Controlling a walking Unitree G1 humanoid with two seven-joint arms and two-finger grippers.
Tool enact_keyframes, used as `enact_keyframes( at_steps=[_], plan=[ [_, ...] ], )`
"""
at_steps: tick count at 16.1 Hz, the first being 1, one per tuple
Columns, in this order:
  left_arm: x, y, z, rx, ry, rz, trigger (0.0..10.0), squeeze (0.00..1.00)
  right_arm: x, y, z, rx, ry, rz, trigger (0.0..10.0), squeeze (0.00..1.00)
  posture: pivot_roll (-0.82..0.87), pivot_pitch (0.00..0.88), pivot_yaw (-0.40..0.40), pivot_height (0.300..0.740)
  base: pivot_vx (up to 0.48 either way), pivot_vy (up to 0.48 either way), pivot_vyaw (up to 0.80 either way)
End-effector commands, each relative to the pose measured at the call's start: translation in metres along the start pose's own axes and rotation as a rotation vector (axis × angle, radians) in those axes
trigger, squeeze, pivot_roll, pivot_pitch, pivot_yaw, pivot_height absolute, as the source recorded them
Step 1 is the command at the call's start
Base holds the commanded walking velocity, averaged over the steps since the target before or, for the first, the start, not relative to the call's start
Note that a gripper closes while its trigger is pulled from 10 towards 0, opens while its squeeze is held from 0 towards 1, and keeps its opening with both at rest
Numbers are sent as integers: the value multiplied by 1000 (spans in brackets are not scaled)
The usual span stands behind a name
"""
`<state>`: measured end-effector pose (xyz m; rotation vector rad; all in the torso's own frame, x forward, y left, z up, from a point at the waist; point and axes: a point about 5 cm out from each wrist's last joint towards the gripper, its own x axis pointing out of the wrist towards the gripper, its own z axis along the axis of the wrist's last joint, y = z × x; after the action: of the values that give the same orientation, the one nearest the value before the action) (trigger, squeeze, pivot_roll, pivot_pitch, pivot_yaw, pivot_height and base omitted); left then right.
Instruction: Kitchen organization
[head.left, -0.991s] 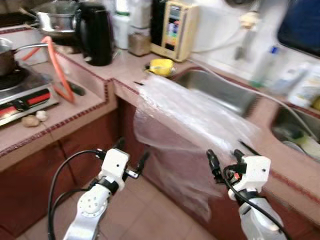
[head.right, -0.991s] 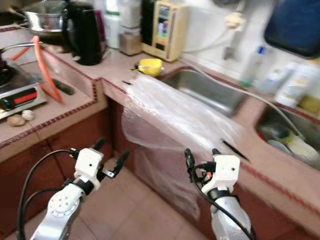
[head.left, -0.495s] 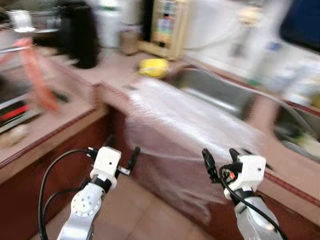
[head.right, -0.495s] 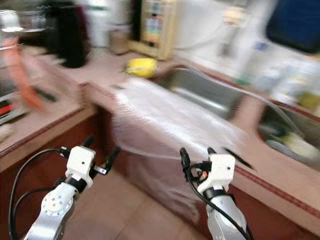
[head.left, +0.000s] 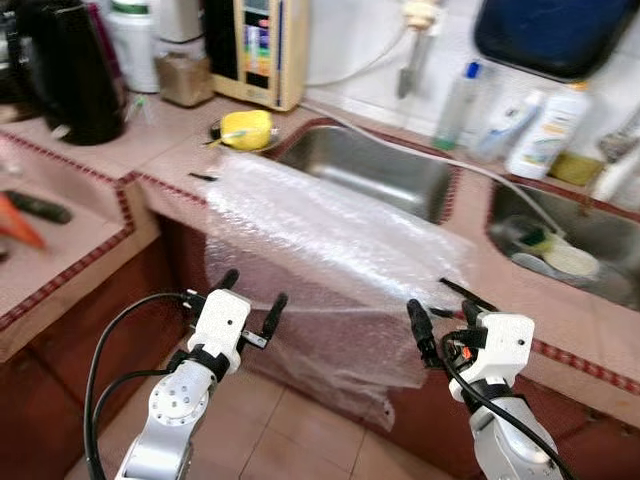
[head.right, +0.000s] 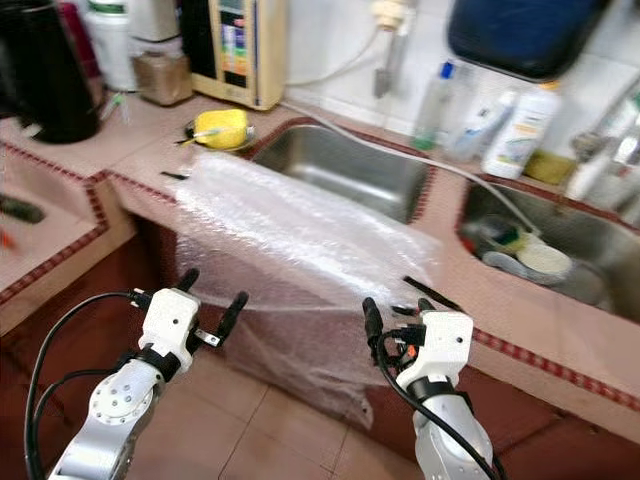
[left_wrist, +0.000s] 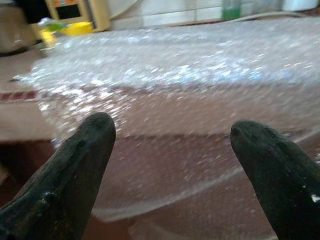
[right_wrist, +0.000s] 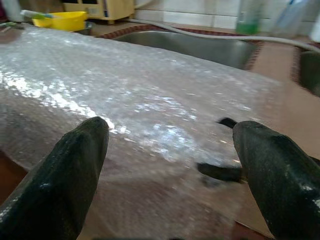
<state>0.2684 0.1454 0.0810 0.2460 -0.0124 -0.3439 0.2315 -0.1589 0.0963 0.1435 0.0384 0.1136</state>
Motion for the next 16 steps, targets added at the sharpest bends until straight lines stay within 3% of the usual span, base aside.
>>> enact_keyframes(
  at_steps=[1,5,16],
  plan=[
    [0,-1,0,6,7,-16,10000,0,0,-1,3,-7,-17,-2,10000,0,204,0,-91,740,0,270,0],
    [1,3,-1,11,13,-16,10000,0,1,0,3,2,-22,-10,10000,0,206,0,-86,740,0,320,0],
    [4,3,2,19,10,-42,10000,0,0,4,2,3,-33,-17,10000,0,211,0,-73,740,0,480,0]
  ],
)
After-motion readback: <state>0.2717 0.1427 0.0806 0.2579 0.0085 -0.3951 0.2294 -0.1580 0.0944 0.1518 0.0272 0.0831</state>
